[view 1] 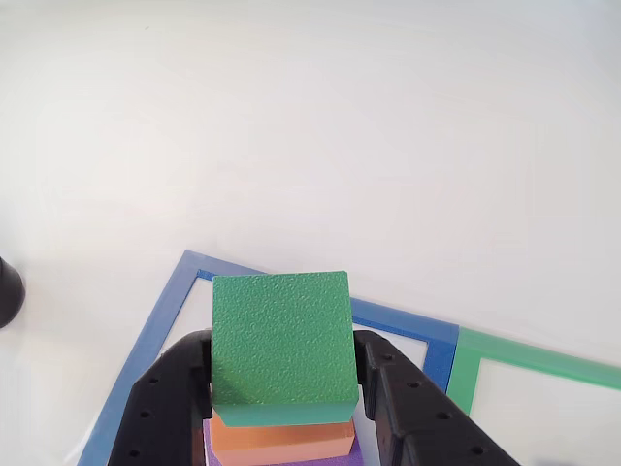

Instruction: Tower of hanoi

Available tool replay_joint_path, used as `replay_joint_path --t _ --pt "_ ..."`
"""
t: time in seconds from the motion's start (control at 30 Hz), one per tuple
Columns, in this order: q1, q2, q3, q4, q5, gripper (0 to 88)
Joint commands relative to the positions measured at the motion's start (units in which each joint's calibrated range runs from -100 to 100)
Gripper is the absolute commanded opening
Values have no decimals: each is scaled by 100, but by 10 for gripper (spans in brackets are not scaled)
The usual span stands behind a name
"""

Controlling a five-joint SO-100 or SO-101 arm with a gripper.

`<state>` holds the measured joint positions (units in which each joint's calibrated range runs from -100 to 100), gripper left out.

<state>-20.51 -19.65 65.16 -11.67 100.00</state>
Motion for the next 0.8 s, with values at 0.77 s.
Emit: replay_joint_path --t 0.77 --pt "-81 1123 -569 -990 0 178"
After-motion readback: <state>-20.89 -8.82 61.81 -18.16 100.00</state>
